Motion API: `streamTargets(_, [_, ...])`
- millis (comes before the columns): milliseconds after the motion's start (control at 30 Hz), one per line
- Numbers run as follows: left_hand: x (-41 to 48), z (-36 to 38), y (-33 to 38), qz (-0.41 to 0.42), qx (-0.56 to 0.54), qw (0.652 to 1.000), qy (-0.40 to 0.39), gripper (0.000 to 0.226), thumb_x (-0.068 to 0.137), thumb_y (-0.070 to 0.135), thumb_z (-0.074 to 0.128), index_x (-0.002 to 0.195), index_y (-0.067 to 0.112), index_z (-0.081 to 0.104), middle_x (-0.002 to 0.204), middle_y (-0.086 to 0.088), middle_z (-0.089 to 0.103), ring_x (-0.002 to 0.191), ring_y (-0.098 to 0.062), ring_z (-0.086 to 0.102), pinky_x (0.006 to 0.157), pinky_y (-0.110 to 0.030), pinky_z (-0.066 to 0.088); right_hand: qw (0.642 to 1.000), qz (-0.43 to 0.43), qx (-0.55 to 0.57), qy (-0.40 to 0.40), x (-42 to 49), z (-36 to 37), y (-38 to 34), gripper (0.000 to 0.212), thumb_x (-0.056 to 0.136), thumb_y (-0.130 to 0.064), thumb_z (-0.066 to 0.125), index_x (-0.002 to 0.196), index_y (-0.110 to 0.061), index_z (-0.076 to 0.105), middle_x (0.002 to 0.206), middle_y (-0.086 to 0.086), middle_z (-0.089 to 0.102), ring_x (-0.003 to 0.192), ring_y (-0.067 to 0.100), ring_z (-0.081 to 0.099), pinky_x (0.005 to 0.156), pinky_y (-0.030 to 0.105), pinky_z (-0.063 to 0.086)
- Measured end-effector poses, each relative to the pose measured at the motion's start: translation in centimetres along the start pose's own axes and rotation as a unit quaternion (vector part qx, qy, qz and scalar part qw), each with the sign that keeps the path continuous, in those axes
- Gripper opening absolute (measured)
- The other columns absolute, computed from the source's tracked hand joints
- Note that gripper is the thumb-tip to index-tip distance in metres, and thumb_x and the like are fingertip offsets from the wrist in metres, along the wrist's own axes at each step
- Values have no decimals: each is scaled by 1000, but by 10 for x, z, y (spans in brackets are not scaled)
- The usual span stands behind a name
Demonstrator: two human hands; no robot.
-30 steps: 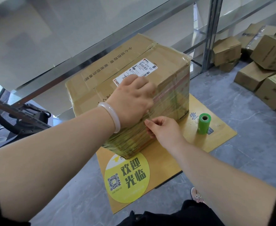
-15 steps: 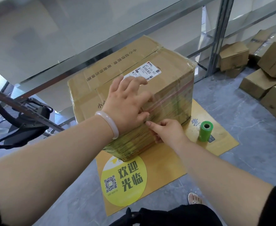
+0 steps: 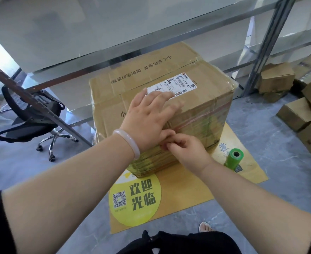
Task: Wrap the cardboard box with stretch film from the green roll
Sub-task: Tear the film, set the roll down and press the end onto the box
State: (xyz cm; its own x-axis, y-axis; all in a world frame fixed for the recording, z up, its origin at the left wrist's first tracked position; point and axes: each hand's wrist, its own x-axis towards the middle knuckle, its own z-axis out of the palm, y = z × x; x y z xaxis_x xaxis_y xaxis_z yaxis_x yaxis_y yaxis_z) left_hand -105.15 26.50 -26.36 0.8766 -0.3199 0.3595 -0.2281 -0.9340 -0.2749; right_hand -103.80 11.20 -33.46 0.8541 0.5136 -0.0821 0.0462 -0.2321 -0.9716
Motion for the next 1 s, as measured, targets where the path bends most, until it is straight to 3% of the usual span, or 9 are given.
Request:
streamTargets(133, [-63,7,20,2,2,998,69,65,92,43,60,149,16,47,156,-9,44,144,-29,40,119,-53,30,999,5,39,-7,1,-2,0,32,86,-2,57,78,-28,73,74,-14,71,79,1,64,80,26,49])
streamTargets(300, [-128,35,42,-6,75,997,9,75,88,36,61,154,15,33,164,-5,24,150,-27,26,124,-50,15,991,49,122,26,0,-6,4,30,91,-3,52,82,-21,75,87,2,75,92,17,70,93,43,53])
streamTargets(433, [-127,46,38,-55,140,988,-22,75,85,31,61,154,14,37,166,-2,19,151,-22,22,125,-42,7,988,62,129,58,0,-14,4,28,93,-7,51,85,-21,74,86,1,75,92,16,70,94,47,52])
streamTargets(567, [-125,46,57,-102,130,986,-38,81,82,33,62,155,12,35,168,-5,10,153,-25,14,126,-47,2,989,59,120,62,-2,-22,2,28,93,-5,51,88,-21,73,88,0,76,94,14,70,95,47,51])
streamTargets(633, [-120,44,66,-117,119,985,-34,83,80,33,64,154,12,36,168,-5,13,153,-26,17,126,-48,2,993,44,92,55,-5,-24,2,27,92,-5,52,92,-22,73,91,-3,75,95,12,69,95,45,51])
streamTargets(767, [-95,42,73,-132,118,984,-14,82,82,33,64,156,13,34,167,-1,15,153,-23,17,125,-49,4,999,-22,-28,33,-11,-27,6,30,92,-9,52,108,-27,70,103,-11,71,102,1,63,96,36,50])
streamTargets(867, [-87,45,77,-149,120,982,5,81,81,30,64,155,14,35,167,0,15,153,-23,18,125,-50,6,979,-126,-159,3,-15,-32,8,35,91,-13,48,118,-26,65,113,-12,65,109,-3,55,96,28,47])
streamTargets(933, [-87,45,77,-153,119,980,38,74,81,24,62,152,15,43,164,1,24,151,-22,24,124,-51,10,938,-246,-244,-8,-17,-34,8,40,87,-14,44,122,-16,63,120,-4,62,117,7,52,102,30,42])
streamTargets(1000, [-86,42,74,-155,123,978,64,69,81,22,59,149,16,48,161,1,29,149,-23,28,122,-51,12,873,-349,-340,0,-17,-35,12,47,83,-12,45,127,-7,60,129,6,58,124,20,50,107,36,38])
